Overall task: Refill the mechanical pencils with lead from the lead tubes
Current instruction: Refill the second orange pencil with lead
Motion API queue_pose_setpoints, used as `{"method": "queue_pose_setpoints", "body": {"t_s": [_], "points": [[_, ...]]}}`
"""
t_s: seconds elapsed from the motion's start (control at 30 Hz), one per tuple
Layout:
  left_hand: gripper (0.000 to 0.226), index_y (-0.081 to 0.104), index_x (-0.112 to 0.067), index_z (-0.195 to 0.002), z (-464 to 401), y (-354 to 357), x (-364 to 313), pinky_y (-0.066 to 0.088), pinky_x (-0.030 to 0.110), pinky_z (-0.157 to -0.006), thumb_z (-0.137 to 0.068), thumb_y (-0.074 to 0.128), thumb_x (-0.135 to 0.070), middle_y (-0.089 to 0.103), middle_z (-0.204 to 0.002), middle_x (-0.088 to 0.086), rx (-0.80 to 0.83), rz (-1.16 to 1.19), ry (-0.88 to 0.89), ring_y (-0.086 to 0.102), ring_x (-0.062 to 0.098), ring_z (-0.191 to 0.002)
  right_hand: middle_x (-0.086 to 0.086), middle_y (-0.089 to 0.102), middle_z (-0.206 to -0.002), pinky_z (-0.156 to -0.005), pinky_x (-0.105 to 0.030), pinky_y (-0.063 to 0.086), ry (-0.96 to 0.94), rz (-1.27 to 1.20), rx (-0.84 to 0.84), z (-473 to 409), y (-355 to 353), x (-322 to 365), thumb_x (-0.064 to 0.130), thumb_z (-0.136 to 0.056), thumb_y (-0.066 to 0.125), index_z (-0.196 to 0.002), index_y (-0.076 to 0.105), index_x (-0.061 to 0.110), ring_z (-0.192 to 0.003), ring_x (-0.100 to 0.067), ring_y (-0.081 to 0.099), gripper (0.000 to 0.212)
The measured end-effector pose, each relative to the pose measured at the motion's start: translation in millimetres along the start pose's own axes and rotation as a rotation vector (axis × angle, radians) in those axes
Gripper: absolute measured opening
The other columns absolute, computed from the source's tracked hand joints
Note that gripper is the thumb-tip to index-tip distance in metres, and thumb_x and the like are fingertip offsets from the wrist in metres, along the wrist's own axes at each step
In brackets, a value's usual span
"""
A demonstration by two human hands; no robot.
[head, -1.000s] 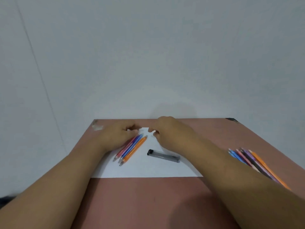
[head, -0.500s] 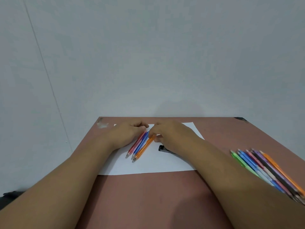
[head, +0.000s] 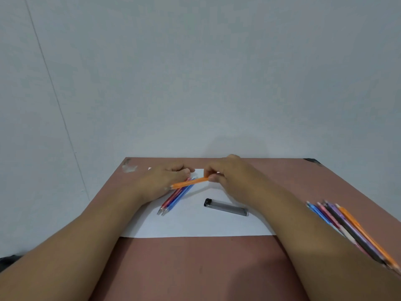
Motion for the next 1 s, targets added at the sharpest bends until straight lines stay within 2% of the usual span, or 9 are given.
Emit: {"method": "queue_pose_setpoints", "body": {"t_s": [0.13,0.2,0.27,0.37,0.47,0.57,0.67,0.87,1.0], "points": [[0.035,0.072,-0.033,-0.114,11.2,-0.9,-16.2,0.04,0.0,-0.08,-0.108,0.038,-0.037,0.067,-0.115,-0.019,-0.073,0.06,0.059,0.057,-0.014,-0.103,0.01,0.06,-0.092,-0.082,-0.034,0.048,0.039,-0.062,-0.076,4.1,-12.3,-11.0,0.02,-0.101,0.059,-0.095,0.067,0.031,-0.089,-0.01,0.054,0.014],[0.036,0.073,-0.027,-0.108,15.1,-3.4,-27.2,0.045,0.006,-0.085,-0.109,0.038,-0.028,0.069,-0.11,-0.014,-0.144,0.143,0.125,0.06,-0.01,-0.102,0.01,0.059,-0.092,-0.084,-0.034,0.048,0.056,-0.078,-0.106,4.0,-14.5,-15.9,0.018,-0.099,0.061,-0.094,0.069,0.029,-0.089,-0.01,0.055,0.014],[0.021,0.074,-0.033,-0.103,15.2,-5.0,-32.7,0.048,0.016,-0.083,-0.103,0.053,-0.034,0.072,-0.101,-0.016,-0.184,0.206,0.138,0.064,-0.002,-0.102,0.011,0.06,-0.09,-0.083,-0.034,0.047,0.071,-0.12,-0.151,4.2,-17.3,-16.3,0.018,-0.098,0.062,-0.092,0.07,0.028,-0.088,-0.008,0.054,0.014],[0.019,0.071,-0.043,-0.109,9.6,-1.3,-33.2,0.043,0.014,-0.08,-0.09,0.069,-0.046,0.069,-0.101,-0.028,-0.192,-0.126,0.17,0.058,-0.013,-0.101,0.013,0.062,-0.082,-0.078,-0.033,0.049,0.116,-0.238,-0.238,6.8,-21.1,-14.8,0.021,-0.097,0.063,-0.088,0.071,0.027,-0.081,-0.008,0.056,0.014],[0.018,0.074,-0.039,-0.11,4.4,2.0,-38.7,0.042,0.013,-0.074,-0.094,0.068,-0.034,0.067,-0.088,-0.021,-0.277,-0.347,0.282,0.057,-0.004,-0.092,0.011,0.065,-0.072,-0.071,-0.031,0.051,0.16,-0.412,-0.33,10.9,-24.8,-13.5,0.023,-0.095,0.067,-0.083,0.072,0.029,-0.073,-0.013,0.061,0.014],[0.017,0.075,-0.036,-0.106,1.2,-4.2,-31.8,0.052,0.031,-0.077,-0.098,0.065,-0.025,0.068,-0.083,-0.02,-0.336,-0.291,0.278,0.061,0.003,-0.085,0.005,0.071,-0.071,-0.07,-0.029,0.057,0.223,-0.702,-0.392,12.1,-26.4,-18.0,0.017,-0.091,0.075,-0.088,0.073,0.024,-0.064,-0.012,0.065,0.008],[0.02,0.074,-0.037,-0.108,-1.1,-8.7,-24.8,0.053,0.03,-0.078,-0.099,0.063,-0.024,0.068,-0.083,-0.024,-0.339,-0.262,0.256,0.063,0.001,-0.087,-0.002,0.074,-0.073,-0.078,-0.038,0.062,0.269,-0.85,-0.402,10.8,-23.9,-25.2,0.008,-0.089,0.075,-0.09,0.076,0.018,-0.066,-0.016,0.069,0.01],[0.021,0.071,-0.045,-0.106,-4.4,-6.4,-18.9,0.047,0.022,-0.076,-0.1,0.06,-0.027,0.068,-0.083,-0.026,-0.311,-0.231,0.227,0.061,-0.001,-0.087,-0.003,0.074,-0.071,-0.08,-0.04,0.062,0.321,-0.847,-0.411,9.3,-19.3,-29.9,0.007,-0.092,0.071,-0.087,0.077,0.018,-0.065,-0.015,0.068,0.013],[0.021,0.067,-0.046,-0.103,-5.2,-11.2,-14.9,0.044,0.022,-0.074,-0.102,0.058,-0.027,0.068,-0.085,-0.023,-0.314,-0.244,0.199,0.06,-0.001,-0.087,0.003,0.072,-0.074,-0.066,-0.02,0.056,0.34,-0.744,-0.495,12.1,-26.1,-38.0,0.011,-0.095,0.067,-0.088,0.074,0.023,-0.063,-0.006,0.067,0.015]]}}
Point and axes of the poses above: each hand's wrist, its own z-axis away from the middle knuckle, its own y-axis out of the palm, x = y × z, the point moved 6 cm from there along -z, towards the middle knuckle
